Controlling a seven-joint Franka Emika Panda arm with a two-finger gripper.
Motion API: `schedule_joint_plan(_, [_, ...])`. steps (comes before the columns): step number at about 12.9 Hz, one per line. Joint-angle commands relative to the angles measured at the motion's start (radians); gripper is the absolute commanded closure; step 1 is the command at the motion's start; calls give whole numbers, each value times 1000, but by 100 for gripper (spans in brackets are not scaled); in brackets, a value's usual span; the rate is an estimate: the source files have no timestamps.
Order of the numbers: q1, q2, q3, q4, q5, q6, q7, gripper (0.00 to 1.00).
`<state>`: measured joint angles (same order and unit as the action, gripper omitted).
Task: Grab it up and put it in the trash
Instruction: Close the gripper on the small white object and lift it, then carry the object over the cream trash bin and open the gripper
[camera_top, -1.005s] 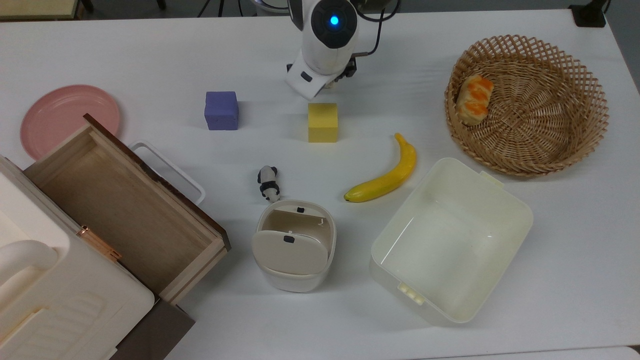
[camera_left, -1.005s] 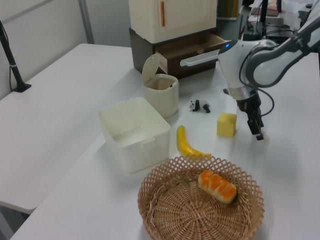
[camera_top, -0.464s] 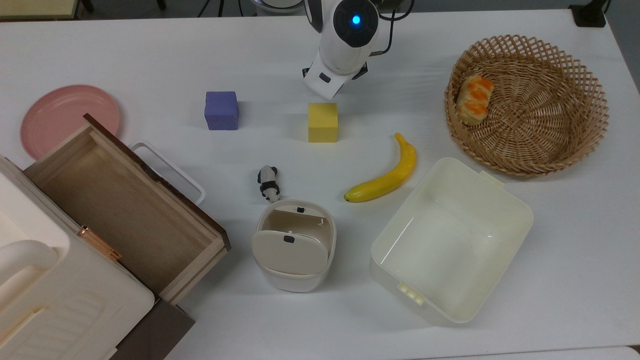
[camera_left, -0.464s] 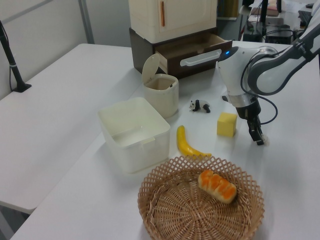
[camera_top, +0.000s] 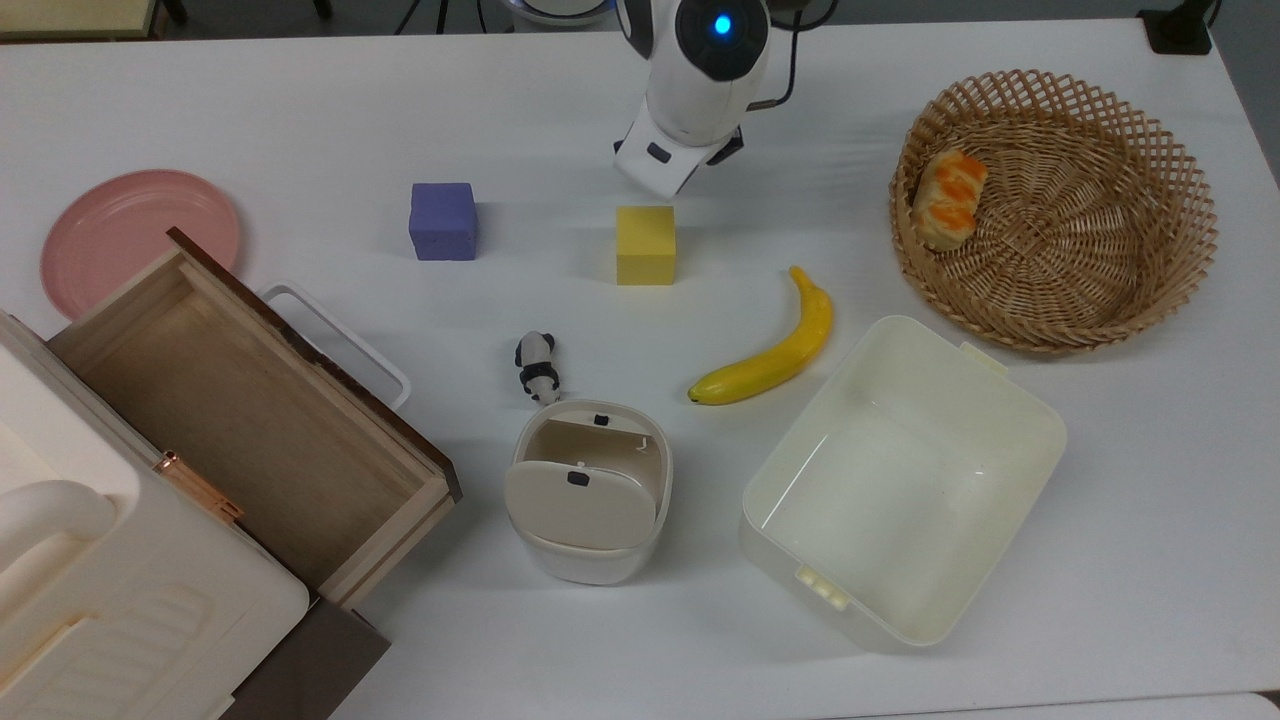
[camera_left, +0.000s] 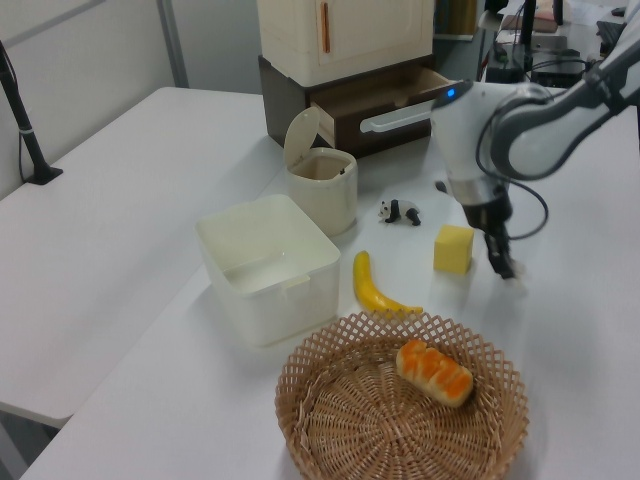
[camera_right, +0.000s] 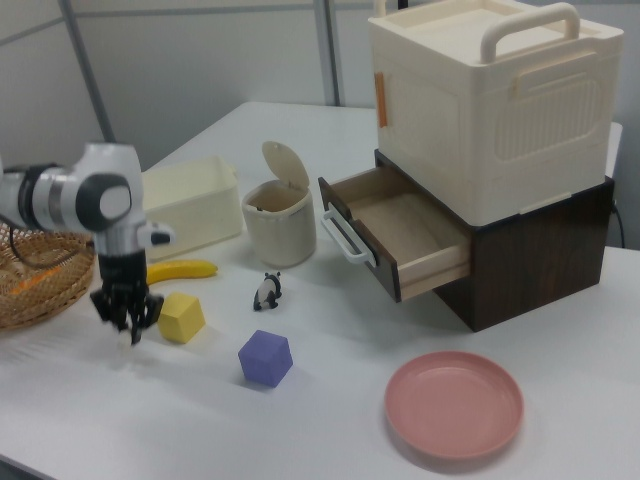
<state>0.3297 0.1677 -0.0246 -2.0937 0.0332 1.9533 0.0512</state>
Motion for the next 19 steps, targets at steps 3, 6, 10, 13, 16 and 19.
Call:
schedule_joint_plan(3, [-15, -1, -14, 315, 10, -5, -7, 97])
schedule_joint_plan(6, [-40, 18, -17, 423, 2, 177, -1, 97])
schedule_joint_plan(10, [-67, 87, -40, 455, -62, 491, 76, 94])
schedule_joint_plan(13, [-106, 192, -40, 512, -224, 643, 218, 88])
schedule_joint_plan(16, [-135, 249, -40, 564, -343, 690, 303, 51])
schedule_joint_plan(19, [-136, 243, -41, 561, -360, 688, 305, 0])
